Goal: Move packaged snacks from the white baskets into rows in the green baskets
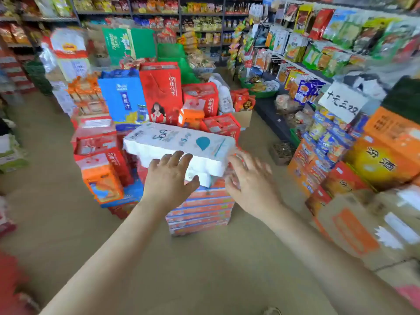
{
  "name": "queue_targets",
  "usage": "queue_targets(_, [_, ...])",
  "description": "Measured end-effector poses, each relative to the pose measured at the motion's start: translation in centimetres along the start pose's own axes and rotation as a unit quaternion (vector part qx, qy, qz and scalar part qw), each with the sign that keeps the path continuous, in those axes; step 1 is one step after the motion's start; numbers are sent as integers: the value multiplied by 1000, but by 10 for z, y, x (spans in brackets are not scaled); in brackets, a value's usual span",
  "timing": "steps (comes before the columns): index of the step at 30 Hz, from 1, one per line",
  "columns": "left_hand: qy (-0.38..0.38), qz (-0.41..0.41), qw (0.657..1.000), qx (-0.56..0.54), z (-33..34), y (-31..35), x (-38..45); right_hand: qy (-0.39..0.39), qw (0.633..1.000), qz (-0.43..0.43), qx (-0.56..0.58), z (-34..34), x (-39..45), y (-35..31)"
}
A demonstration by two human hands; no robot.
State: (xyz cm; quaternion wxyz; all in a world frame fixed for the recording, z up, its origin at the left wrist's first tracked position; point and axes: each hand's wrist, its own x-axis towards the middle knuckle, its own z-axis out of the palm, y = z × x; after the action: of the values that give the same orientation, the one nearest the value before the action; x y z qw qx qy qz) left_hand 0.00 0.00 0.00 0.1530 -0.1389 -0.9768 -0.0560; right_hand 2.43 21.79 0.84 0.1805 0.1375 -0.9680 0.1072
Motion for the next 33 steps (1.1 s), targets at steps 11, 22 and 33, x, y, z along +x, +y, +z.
queue_targets(11, [-97,86,989,-77,145,247,142,-43,984,168,48,43,-45,296])
queue_targets(22, [-156,-29,978,-137,267,278,332,-100,982,153,39,118,120,460])
queue_targets(33, [-187,11,975,-121,355,285,632,-89,981,171,9,152,360,636])
